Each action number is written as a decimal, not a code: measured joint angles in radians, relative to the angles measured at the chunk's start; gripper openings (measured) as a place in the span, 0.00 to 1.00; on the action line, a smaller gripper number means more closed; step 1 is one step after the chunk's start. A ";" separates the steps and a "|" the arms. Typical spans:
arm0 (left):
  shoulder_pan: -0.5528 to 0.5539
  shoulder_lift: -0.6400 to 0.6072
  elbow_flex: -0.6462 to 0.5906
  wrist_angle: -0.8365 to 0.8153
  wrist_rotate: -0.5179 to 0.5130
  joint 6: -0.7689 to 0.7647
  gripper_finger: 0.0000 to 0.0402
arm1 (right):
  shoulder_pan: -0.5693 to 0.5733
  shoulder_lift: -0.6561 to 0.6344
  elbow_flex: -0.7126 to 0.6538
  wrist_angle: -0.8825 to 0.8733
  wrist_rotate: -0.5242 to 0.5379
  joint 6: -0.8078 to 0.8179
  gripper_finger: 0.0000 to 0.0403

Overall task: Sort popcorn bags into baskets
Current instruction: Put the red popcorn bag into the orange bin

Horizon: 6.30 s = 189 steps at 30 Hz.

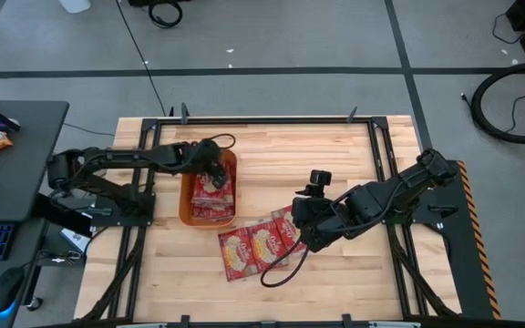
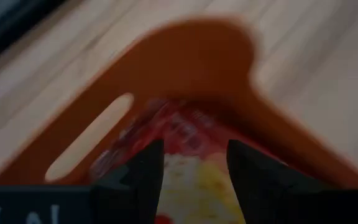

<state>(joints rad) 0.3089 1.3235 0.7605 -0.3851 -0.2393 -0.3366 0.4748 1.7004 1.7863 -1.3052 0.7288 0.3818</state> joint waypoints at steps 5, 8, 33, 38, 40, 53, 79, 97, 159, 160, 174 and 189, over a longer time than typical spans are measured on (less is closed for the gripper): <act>-0.068 -0.091 0.032 0.009 0.009 0.055 0.45 | -0.008 0.000 0.000 -0.001 0.001 0.000 0.46; -0.126 -0.130 0.063 0.009 0.050 0.080 0.45 | -0.008 0.000 0.000 0.000 -0.001 0.006 0.46; -0.756 -0.246 -0.173 0.444 -0.552 0.127 0.45 | -0.010 -0.001 -0.487 0.590 -0.223 -0.032 0.46; -0.796 -0.246 -0.180 0.547 -0.601 0.206 0.45 | -0.013 0.005 -0.576 0.709 -0.230 0.010 0.46; -0.796 -0.246 -0.180 0.560 -0.607 0.218 0.45 | -0.013 0.021 -0.577 0.701 -0.229 0.026 0.46; -0.741 -0.246 -0.180 0.618 -0.620 0.331 0.45 | 0.069 0.244 -0.419 0.601 -0.258 -0.005 0.46; -0.646 -0.246 -0.180 0.626 -0.621 0.351 0.45 | 0.254 0.261 -0.629 0.834 -0.041 0.014 0.46; -0.649 -0.246 -0.180 0.625 -0.620 0.348 0.45 | 0.191 0.261 -0.679 0.900 -0.041 -0.142 0.51; -0.478 0.262 0.177 0.722 0.115 0.375 0.42 | -0.061 -0.079 -0.349 0.586 -0.167 -0.038 0.02; -0.478 0.262 0.182 0.723 0.115 0.375 0.38 | -0.064 -0.079 -0.349 0.586 -0.167 -0.043 0.02; -0.468 0.261 0.190 0.698 0.113 0.373 0.07 | -0.071 -0.081 -0.349 0.598 -0.153 -0.165 0.11; -0.471 0.089 0.187 0.469 0.045 0.439 0.06 | -0.024 -0.211 -0.349 0.435 -0.084 0.018 0.24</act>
<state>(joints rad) -0.1619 1.4127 0.9472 0.0836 -0.1946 0.1021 0.4512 1.4890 1.4374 -0.8697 0.6447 0.3996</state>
